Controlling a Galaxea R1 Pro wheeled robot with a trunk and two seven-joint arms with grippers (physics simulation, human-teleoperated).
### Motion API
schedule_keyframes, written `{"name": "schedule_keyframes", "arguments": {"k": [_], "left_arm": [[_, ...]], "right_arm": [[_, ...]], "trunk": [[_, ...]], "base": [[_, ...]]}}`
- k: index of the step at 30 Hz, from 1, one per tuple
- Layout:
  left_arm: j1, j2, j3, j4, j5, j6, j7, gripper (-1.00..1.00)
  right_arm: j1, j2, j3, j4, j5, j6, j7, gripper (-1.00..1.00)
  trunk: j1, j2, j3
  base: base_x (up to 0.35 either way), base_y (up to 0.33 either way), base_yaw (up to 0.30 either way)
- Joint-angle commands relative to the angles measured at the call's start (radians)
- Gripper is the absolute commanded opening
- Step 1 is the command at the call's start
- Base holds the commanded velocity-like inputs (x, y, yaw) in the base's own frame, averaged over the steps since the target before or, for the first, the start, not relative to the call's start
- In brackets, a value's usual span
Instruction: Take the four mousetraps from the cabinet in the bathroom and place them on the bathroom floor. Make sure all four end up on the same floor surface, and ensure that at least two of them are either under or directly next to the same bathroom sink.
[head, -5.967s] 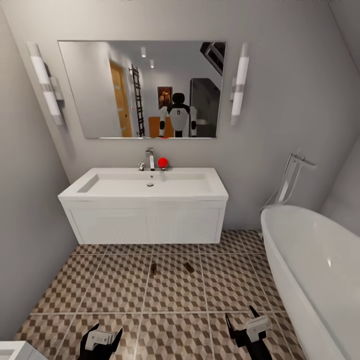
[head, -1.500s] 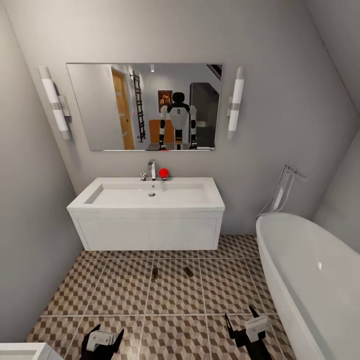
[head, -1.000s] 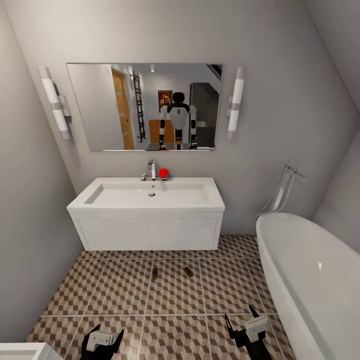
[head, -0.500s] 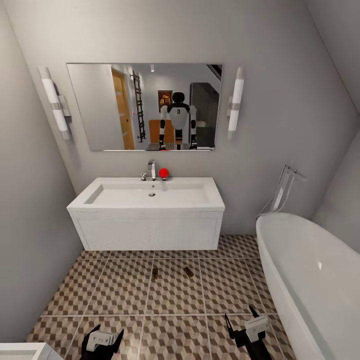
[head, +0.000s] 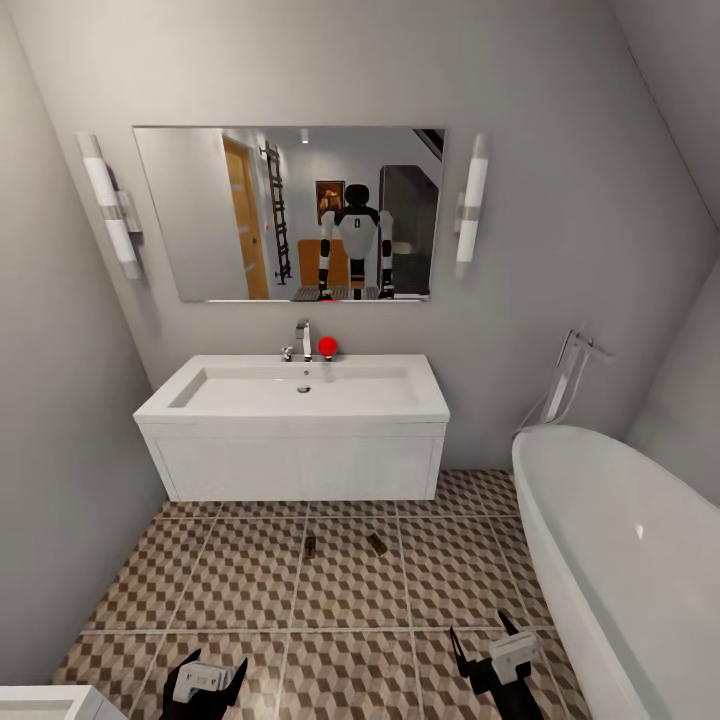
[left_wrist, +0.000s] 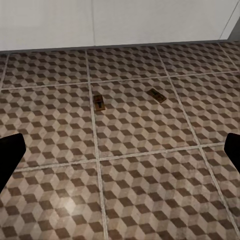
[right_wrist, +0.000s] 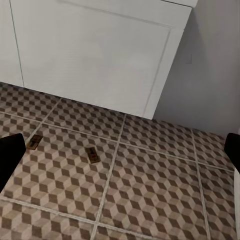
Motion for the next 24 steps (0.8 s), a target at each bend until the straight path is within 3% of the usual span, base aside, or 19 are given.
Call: {"name": "schedule_keyframes", "arguments": {"k": [1, 4, 12, 19, 23, 24], "left_arm": [[-0.002, 0.000, -0.003, 0.004, 0.010, -0.004, -0.007, 1.00], [-0.002, 0.000, -0.003, 0.004, 0.010, -0.004, -0.007, 1.00], [-0.002, -0.003, -0.003, 0.004, 0.010, -0.004, -0.006, 1.00], [-0.002, -0.009, -0.003, 0.005, 0.010, -0.003, -0.003, 1.00], [0.002, -0.016, -0.003, 0.005, 0.010, -0.002, 0.027, 1.00], [0.008, -0.021, -0.003, 0.005, 0.010, -0.001, 0.062, 1.00]], "right_arm": [[-0.001, 0.000, 0.002, 0.000, 0.008, -0.001, -0.011, 1.00], [-0.001, 0.000, 0.002, 0.000, -0.004, -0.001, -0.011, 1.00], [-0.001, 0.001, 0.001, 0.000, -0.085, 0.000, -0.011, 1.00], [-0.001, 0.002, 0.001, 0.000, -0.176, 0.002, -0.012, 1.00], [-0.001, 0.003, 0.002, -0.001, -0.196, 0.003, -0.012, 1.00], [-0.001, 0.003, 0.002, -0.001, -0.201, 0.004, -0.012, 1.00]], "trunk": [[0.001, -0.002, -0.002], [0.001, -0.002, -0.002], [0.001, -0.002, -0.002], [0.001, -0.002, -0.002], [0.001, -0.002, -0.002], [0.001, -0.002, -0.002]], "base": [[0.000, 0.000, 0.000], [0.000, 0.000, 0.000], [0.000, 0.000, 0.000], [0.000, 0.000, 0.000], [0.000, 0.000, 0.000], [0.000, 0.000, 0.000]]}}
